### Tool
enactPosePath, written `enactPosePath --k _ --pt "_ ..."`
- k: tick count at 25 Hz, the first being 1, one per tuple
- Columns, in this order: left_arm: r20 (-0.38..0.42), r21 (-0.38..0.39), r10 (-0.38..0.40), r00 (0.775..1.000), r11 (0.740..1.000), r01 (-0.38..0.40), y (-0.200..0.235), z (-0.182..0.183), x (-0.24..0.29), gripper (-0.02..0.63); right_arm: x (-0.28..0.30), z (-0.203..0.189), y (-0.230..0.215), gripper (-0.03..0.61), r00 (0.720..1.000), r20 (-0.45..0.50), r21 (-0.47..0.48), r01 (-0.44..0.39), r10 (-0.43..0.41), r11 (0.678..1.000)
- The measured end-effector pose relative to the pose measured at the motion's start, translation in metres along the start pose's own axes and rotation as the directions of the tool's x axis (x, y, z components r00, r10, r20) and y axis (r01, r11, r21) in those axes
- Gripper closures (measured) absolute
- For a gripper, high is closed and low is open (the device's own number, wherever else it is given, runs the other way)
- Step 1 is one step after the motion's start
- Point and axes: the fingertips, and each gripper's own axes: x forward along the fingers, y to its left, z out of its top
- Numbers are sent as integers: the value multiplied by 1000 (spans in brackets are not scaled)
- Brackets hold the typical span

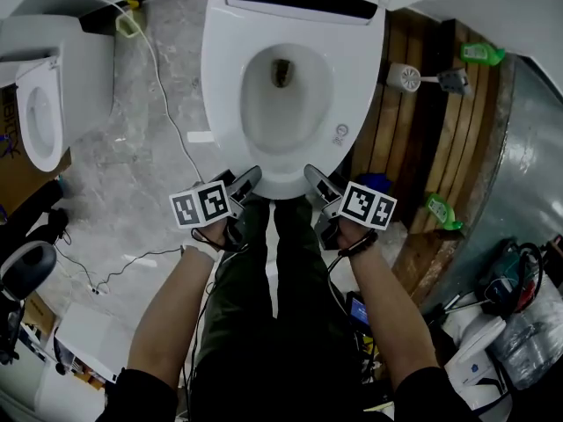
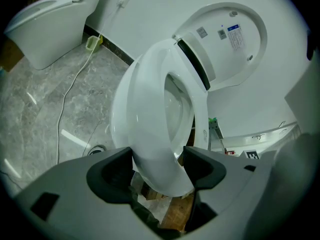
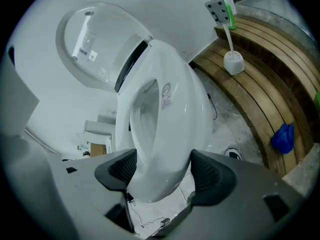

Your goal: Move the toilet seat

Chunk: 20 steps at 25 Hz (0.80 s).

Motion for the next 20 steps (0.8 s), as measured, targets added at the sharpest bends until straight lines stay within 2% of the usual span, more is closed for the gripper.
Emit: enactPosePath --k 8,14,17,20 --pt "27 9 -21 999 1000 20 -26 -1 -29 307 -29 0 23 249 1000 4 3 7 -7 1000" --pt "32 26 -42 999 999 41 -45 1 -49 307 -49 3 41 249 1000 21 50 -1 0 999" --pt "8 49 -59 998 997 59 -53 -1 -52 307 -57 6 47 249 1000 31 63 0 -2 998" --pt "-37 29 -110 993 993 111 -65 -7 -50 307 -66 6 55 249 999 36 45 6 -7 999"
